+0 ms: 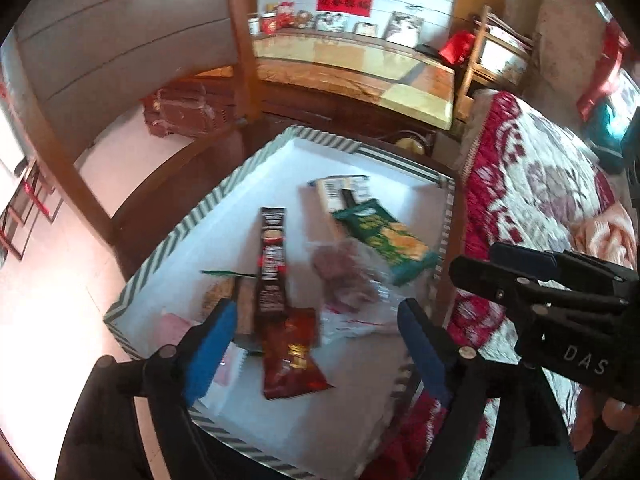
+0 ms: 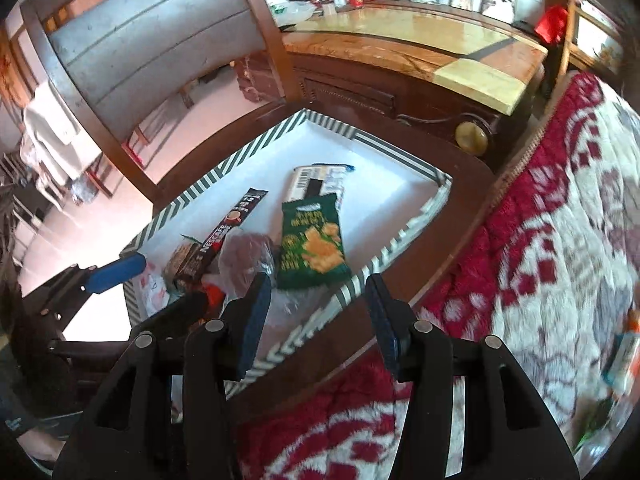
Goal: Organize snacks
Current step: 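Move both tools back over the remaining snacks on the bed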
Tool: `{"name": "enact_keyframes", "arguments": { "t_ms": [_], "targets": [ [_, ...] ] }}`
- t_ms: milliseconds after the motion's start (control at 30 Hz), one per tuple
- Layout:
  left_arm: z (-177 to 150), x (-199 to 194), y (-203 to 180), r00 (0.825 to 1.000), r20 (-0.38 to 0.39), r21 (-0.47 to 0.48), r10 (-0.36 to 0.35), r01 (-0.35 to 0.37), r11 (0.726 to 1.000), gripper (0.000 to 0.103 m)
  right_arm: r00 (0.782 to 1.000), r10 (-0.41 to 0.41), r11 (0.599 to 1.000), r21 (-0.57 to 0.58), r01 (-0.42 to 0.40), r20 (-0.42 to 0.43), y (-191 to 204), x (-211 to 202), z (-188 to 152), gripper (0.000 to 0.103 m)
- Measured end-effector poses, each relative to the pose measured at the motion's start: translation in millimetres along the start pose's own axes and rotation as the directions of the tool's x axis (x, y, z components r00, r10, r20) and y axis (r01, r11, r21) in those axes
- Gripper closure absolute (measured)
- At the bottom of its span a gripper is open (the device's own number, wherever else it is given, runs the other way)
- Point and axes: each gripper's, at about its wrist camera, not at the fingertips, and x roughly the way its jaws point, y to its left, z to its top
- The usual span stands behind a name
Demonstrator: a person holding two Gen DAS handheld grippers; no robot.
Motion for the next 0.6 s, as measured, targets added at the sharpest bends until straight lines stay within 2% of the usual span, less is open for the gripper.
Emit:
{"name": "enact_keyframes", "arguments": {
  "t_ms": [167,267,600],
  "targets": [
    [-7,-4,-26,1.000,-0.004,0.041,-0.024,0.024,0.999,0.017,0.999,-0.019,0.998,0.066,0.016,0.041,-24,-26,-20,0.053],
    [-12,-6,-42,0.999,-0.006,0.063,-0.043,0.043,0.997,0.017,0.996,-0.059,0.994,0.098,0.053,0.061,-43,-43,-35,0.053],
    [-28,-14,-108,0.993,-0.020,0.165,-0.116,0.117,0.979,0.017,0.983,-0.175,0.964,0.215,0.159,0.059,-111,-92,-101,0.050]
  ]
}}
